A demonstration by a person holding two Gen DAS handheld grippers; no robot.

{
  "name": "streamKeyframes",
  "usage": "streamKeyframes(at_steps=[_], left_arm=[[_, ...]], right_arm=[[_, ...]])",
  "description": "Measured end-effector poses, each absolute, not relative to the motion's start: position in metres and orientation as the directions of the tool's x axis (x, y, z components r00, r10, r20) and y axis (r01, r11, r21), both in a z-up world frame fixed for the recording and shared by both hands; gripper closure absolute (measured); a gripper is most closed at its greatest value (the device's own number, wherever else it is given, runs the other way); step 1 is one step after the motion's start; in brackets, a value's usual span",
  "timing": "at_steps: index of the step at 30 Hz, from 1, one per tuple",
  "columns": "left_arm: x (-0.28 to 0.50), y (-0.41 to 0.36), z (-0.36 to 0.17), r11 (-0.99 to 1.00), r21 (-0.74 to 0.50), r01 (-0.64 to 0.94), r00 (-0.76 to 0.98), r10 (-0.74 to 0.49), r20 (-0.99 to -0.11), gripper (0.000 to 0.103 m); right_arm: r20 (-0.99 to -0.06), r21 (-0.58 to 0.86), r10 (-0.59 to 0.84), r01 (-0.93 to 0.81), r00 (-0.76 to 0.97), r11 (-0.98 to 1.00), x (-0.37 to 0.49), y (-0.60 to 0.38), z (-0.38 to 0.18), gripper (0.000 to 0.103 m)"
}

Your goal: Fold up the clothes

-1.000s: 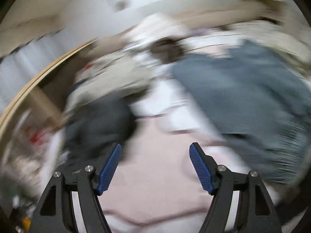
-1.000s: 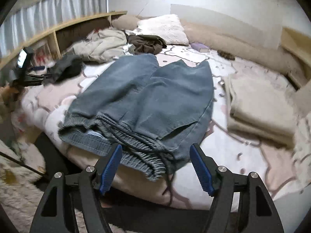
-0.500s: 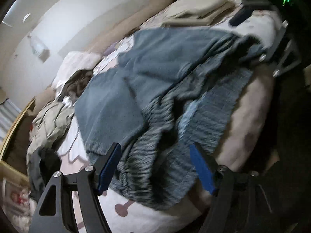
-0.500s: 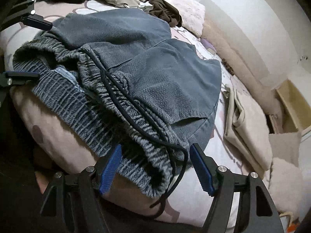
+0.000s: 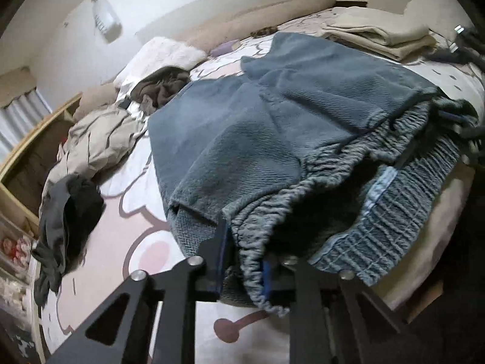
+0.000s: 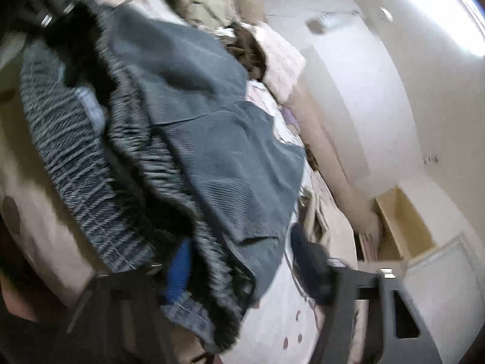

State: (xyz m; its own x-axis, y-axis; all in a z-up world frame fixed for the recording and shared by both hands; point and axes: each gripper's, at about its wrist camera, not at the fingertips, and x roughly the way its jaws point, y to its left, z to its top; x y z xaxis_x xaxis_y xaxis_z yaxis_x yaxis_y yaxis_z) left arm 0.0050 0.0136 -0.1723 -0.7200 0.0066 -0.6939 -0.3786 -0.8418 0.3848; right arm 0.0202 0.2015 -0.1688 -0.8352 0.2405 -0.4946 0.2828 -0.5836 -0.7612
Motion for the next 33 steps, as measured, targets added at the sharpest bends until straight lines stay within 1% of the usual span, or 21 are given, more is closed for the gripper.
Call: streamKeyframes(at_steps=[1, 2, 4, 7, 10, 13, 17, 20, 21, 23, 24, 25, 26, 27, 28, 30, 33], left_arm=[[0.008, 0.014, -0.17, -0.838, 0.386, -0.387, -0.725, 0.018, -0.688, 0.086], [0.011, 0.014, -0.167, -0.833, 0.391, -0.391, -0.733, 0.025, -0.68, 0.086], [0.016, 0.015, -0.161, -0.815, 0.429, -0.39, -0.755, 0.016, -0.656, 0.086], [0.031, 0.016, -0.149, -0.742, 0.536, -0.404, -0.804, 0.008, -0.595, 0.086], [0.045, 0.017, -0.137, -0.702, 0.538, -0.466, -0.794, 0.065, -0.604, 0.087], [0.062, 0.021, -0.142, -0.629, 0.545, -0.554, -0.757, 0.108, -0.644, 0.088], [0.072, 0.022, -0.172, -0.584, 0.504, -0.637, -0.675, 0.106, -0.73, 0.089], [0.074, 0.021, -0.186, -0.589, 0.486, -0.646, -0.655, 0.101, -0.749, 0.089], [0.073, 0.018, -0.185, -0.602, 0.463, -0.65, -0.642, 0.11, -0.759, 0.089], [0.067, 0.007, -0.17, -0.652, 0.371, -0.661, -0.598, 0.158, -0.786, 0.087], [0.063, 0.001, -0.162, -0.674, 0.324, -0.664, -0.575, 0.183, -0.797, 0.078], [0.06, -0.004, -0.155, -0.694, 0.276, -0.665, -0.553, 0.209, -0.806, 0.055], [0.057, -0.01, -0.147, -0.713, 0.227, -0.664, -0.531, 0.235, -0.814, 0.043], [0.054, -0.015, -0.14, -0.729, 0.177, -0.661, -0.509, 0.262, -0.82, 0.031], [0.051, -0.021, -0.132, -0.743, 0.127, -0.657, -0.487, 0.29, -0.824, 0.031], [0.042, -0.031, -0.115, -0.776, 0.051, -0.629, -0.472, 0.328, -0.818, 0.031], [0.02, -0.047, -0.096, -0.835, 0.01, -0.55, -0.506, 0.324, -0.799, 0.031]], right_arm=[[-0.493, -0.767, 0.233, 0.291, -0.839, -0.572, 0.022, 0.201, -0.167, 0.082], [-0.491, -0.772, 0.225, 0.3, -0.842, -0.561, 0.023, 0.201, -0.164, 0.089], [-0.487, -0.782, 0.21, 0.316, -0.848, -0.538, 0.026, 0.201, -0.16, 0.091], [-0.482, -0.796, 0.186, 0.339, -0.856, -0.502, 0.03, 0.201, -0.153, 0.092], [-0.49, -0.8, 0.166, 0.366, -0.856, -0.475, 0.035, 0.202, -0.149, 0.093], [-0.556, -0.761, 0.165, 0.419, -0.815, -0.496, 0.038, 0.207, -0.157, 0.093], [-0.638, -0.702, 0.161, 0.483, -0.753, -0.523, 0.042, 0.214, -0.167, 0.093], [-0.696, -0.653, 0.155, 0.527, -0.701, -0.543, 0.045, 0.219, -0.175, 0.093], [-0.714, -0.636, 0.153, 0.541, -0.683, -0.55, 0.046, 0.22, -0.178, 0.093], [-0.749, -0.601, 0.148, 0.568, -0.646, -0.563, 0.048, 0.223, -0.183, 0.091], [-0.766, -0.583, 0.145, 0.58, -0.626, -0.569, 0.049, 0.225, -0.186, 0.09], [-0.782, -0.564, 0.143, 0.592, -0.607, -0.576, 0.05, 0.227, -0.188, 0.085], [-0.798, -0.545, 0.139, 0.603, -0.586, -0.582, 0.051, 0.228, -0.191, 0.059], [-0.812, -0.518, 0.124, 0.606, -0.57, -0.604, 0.05, 0.232, -0.187, 0.041], [-0.824, -0.481, 0.097, 0.599, -0.558, -0.64, 0.047, 0.238, -0.177, 0.016], [-0.844, -0.404, 0.042, 0.583, -0.534, -0.705, 0.042, 0.249, -0.158, 0.015], [-0.863, -0.278, -0.046, 0.549, -0.503, -0.788, 0.034, 0.266, -0.129, 0.015]])
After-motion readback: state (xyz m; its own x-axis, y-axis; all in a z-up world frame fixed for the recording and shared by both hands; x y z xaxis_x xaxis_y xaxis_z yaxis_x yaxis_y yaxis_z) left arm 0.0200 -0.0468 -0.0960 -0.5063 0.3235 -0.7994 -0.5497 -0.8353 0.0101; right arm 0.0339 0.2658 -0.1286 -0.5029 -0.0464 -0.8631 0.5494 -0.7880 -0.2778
